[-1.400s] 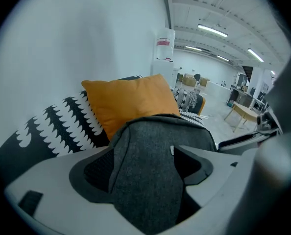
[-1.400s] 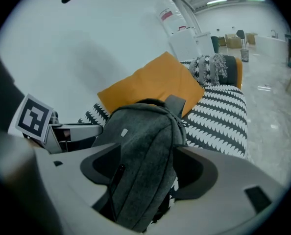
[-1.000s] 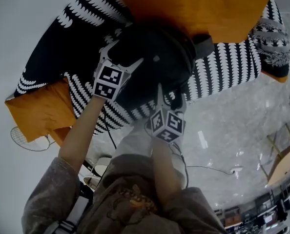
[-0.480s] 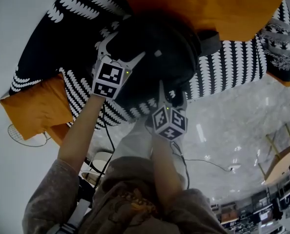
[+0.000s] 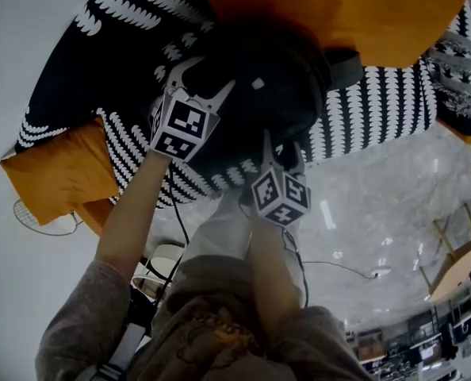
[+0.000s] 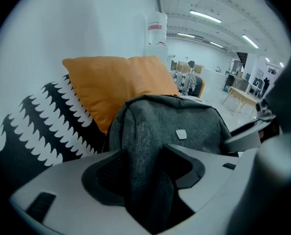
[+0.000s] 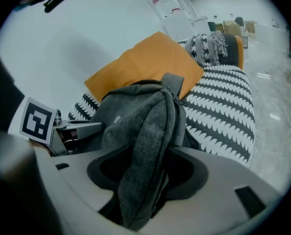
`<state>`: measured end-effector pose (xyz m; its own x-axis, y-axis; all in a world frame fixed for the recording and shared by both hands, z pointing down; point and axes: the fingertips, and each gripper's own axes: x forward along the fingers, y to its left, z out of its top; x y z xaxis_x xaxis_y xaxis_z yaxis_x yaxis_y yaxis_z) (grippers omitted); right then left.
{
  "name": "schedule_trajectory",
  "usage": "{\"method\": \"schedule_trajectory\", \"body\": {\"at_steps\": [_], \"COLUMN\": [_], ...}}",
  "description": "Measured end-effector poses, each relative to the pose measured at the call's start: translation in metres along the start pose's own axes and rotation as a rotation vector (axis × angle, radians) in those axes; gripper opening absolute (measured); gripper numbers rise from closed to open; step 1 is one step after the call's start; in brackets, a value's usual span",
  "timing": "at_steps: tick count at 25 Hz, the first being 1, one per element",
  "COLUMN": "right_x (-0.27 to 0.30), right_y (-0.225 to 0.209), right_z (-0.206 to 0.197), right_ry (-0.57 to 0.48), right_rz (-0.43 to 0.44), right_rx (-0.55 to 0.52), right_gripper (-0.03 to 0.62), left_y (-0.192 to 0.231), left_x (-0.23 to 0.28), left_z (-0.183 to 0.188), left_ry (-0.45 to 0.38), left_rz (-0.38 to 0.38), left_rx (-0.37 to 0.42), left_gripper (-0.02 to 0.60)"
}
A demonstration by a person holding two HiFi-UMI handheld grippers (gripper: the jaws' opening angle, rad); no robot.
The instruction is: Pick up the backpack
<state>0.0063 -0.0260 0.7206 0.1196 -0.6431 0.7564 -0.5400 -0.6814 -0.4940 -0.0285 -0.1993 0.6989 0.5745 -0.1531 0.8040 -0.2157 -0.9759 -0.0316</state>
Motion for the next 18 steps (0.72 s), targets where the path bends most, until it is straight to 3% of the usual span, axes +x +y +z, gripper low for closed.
{"method": "schedule_trajectory", "body": {"at_steps": [3, 6, 10, 14, 18], "right_x": [-0.013, -0.033, -0.043, -0.059, -0.082], "right_y": [-0.002, 0.004, 0.031, 0.048, 0.058], "right_z": [0.007, 0.022, 0.029, 0.03, 0.045], "right_ry": [-0.001, -0.007, 0.0, -0.017, -0.049], "right_rz": [0.028, 0.064, 0.109, 0.136, 0.171], "right_rx": [-0.004, -0.011, -0.015, -0.05, -0.137], "right_gripper": [0.167, 0.104, 0.077, 0.063, 0.057], "left_y": [-0.017, -0.03, -0.014, -0.009, -0.014], "left_x": [-0.009, -0.025, -0.049, -0.078, -0.106], "left_z": [0.008, 0.027, 0.038, 0.029, 0.032], "left_ry": [0.005, 0.011, 0.001, -0.047, -0.1], "left_rz": [-0.019, -0.063, -0.077, -0.085, -0.028], "left_rx": [0.045, 0.056, 0.027, -0.066, -0.13], "left_gripper": [0.146, 0.081, 0.071, 0.067, 0.064]}}
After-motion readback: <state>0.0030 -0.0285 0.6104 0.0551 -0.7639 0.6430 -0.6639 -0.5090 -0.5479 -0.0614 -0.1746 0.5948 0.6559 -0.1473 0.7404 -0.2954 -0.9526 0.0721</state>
